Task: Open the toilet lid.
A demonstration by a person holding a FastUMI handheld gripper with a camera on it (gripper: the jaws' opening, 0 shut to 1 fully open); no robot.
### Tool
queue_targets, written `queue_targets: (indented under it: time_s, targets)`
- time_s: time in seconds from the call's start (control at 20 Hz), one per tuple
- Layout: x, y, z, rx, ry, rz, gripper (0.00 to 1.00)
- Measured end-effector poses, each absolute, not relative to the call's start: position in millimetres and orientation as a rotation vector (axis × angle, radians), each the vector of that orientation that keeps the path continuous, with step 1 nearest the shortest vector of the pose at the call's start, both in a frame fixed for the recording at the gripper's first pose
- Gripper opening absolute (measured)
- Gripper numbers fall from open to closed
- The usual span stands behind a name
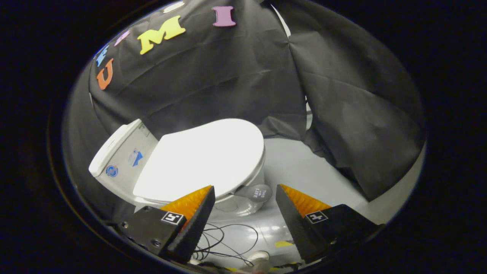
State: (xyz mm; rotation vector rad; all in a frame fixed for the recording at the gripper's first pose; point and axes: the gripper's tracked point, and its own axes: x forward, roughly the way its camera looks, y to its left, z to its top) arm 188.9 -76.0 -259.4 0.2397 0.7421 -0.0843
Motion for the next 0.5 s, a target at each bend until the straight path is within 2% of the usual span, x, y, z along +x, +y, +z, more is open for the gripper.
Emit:
queue_targets:
  time_s: [0.5]
  targets:
    - [214, -94, -312, 0.384, 0.931, -0.079, 1.00]
